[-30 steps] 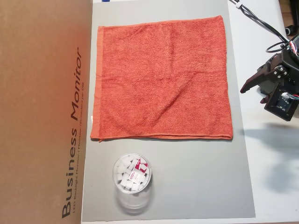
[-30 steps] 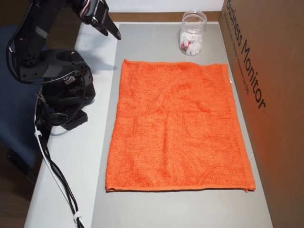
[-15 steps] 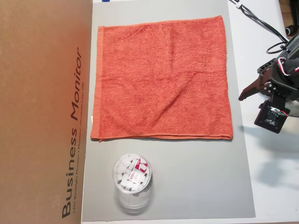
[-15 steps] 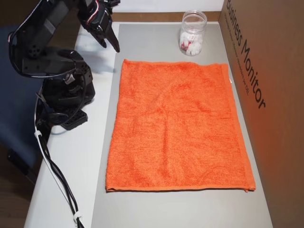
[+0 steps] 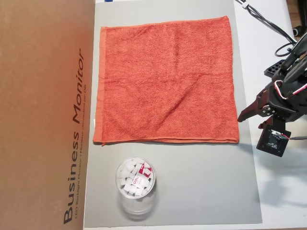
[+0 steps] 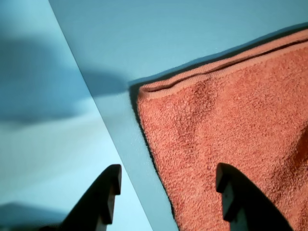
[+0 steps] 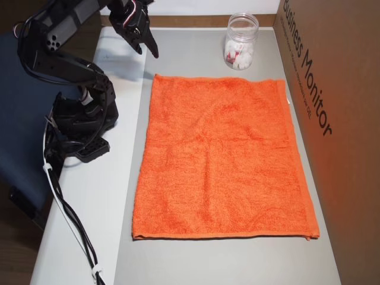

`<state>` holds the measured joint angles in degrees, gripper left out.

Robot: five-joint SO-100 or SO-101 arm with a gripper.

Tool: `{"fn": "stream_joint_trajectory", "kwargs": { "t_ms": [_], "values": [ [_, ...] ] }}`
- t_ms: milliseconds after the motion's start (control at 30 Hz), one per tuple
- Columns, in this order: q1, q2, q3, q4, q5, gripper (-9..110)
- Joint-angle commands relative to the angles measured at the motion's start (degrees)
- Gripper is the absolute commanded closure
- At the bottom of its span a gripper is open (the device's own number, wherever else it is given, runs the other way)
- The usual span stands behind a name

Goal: Fold the blanket.

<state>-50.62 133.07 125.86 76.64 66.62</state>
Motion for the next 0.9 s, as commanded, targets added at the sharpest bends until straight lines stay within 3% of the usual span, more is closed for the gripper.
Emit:
{"fn": "stream_joint_trajectory", "kwargs": {
  "t_ms": [0,500,867],
  "values": [
    [-0.2,-2.3,-0.2,-2.7,0.4,81],
    [0.7,-12.3,-0.2,-4.3,0.4,81],
    [0.9,-15.7,5.9,-15.9,0.4,81]
  ]
}}
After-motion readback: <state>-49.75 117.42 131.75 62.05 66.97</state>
